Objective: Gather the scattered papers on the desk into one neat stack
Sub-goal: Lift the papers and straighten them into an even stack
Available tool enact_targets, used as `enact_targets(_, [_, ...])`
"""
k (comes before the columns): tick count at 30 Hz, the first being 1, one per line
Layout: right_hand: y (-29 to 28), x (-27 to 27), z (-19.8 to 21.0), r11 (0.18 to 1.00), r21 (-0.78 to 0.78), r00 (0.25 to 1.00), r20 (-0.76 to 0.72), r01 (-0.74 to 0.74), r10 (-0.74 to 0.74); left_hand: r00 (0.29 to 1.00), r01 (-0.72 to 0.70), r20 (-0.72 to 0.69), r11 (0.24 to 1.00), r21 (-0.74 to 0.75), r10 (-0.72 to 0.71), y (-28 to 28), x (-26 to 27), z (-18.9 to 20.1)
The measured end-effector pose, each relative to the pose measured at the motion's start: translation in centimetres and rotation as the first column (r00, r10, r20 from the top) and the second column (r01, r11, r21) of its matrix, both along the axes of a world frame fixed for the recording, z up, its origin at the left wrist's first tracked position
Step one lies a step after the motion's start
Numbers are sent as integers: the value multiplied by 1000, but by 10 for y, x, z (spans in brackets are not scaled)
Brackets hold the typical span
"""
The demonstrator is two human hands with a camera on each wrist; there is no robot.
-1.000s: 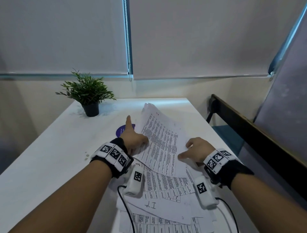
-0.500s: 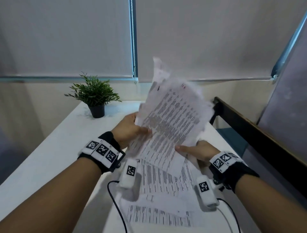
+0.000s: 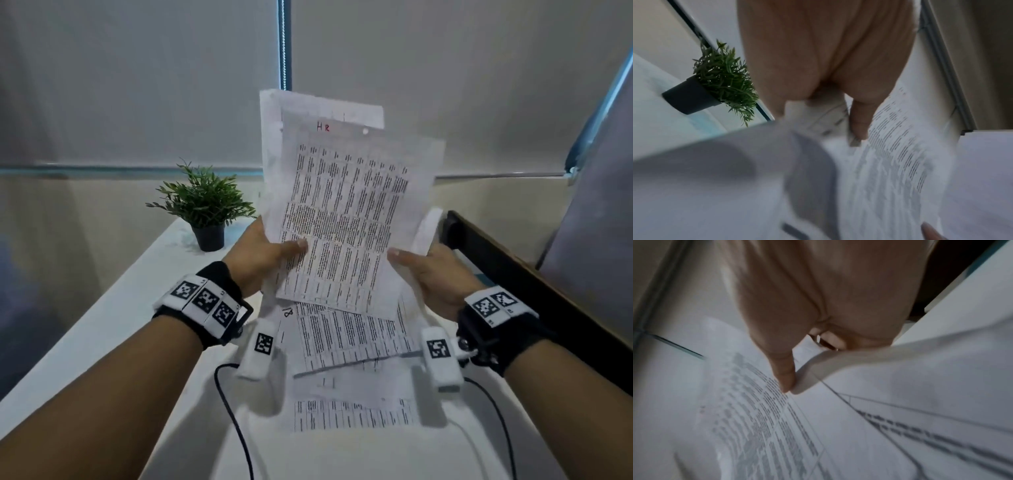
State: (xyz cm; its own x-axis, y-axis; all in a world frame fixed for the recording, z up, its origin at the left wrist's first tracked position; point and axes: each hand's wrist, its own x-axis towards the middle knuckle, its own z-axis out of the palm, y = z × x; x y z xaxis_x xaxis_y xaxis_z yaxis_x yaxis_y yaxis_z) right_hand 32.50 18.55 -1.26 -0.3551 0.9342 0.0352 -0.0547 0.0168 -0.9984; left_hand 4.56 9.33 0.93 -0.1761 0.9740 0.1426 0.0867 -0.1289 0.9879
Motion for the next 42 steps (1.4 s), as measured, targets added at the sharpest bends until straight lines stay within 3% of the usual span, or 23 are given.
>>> enact_targets(4, [-10,1,-10,978,-182,993,-77,-97,84,996,80,34,996,-30,-79,-2,3,-11])
enact_targets(8, [-12,-4,-16,979,-185,994,-90,-82,66,997,-17,-74,1000,-10,16,-1,8,-24])
enact_targets(11, [-5,-10,-3,997,-3,988,-133,75,-75,962,-166,-203,981,105,184,3,15,-15])
enact_targets(14, [-1,-17,25,942,259,974,-128,216,-188,942,-256,-151,932,256,300,6,21,11])
enact_targets(17, [-1,-20,55,870,415,958,-214,268,-194,946,-262,-70,873,411,317,6,24,38])
enact_targets(20, [4,-20,63,846,459,946,-290,270,-145,949,-243,-69,852,464,309,7,21,48])
enact_targets(22, [7,-20,49,861,435,951,-264,264,-158,945,-232,-111,868,438,309,7,19,41])
enact_targets(28, [13,-24,-9,904,349,967,-148,247,-207,973,-207,-62,958,198,223,11,19,4])
enact_targets(36, [26,-29,22,889,393,969,-166,234,-181,961,-261,-39,946,194,273,26,15,19])
enact_targets(39, [26,-19,11,914,365,981,-136,179,-138,971,-234,-7,959,158,239,19,9,9])
enact_targets(42, [20,-16,-5,924,350,988,-56,156,-146,980,-172,-79,979,109,181,15,11,-11])
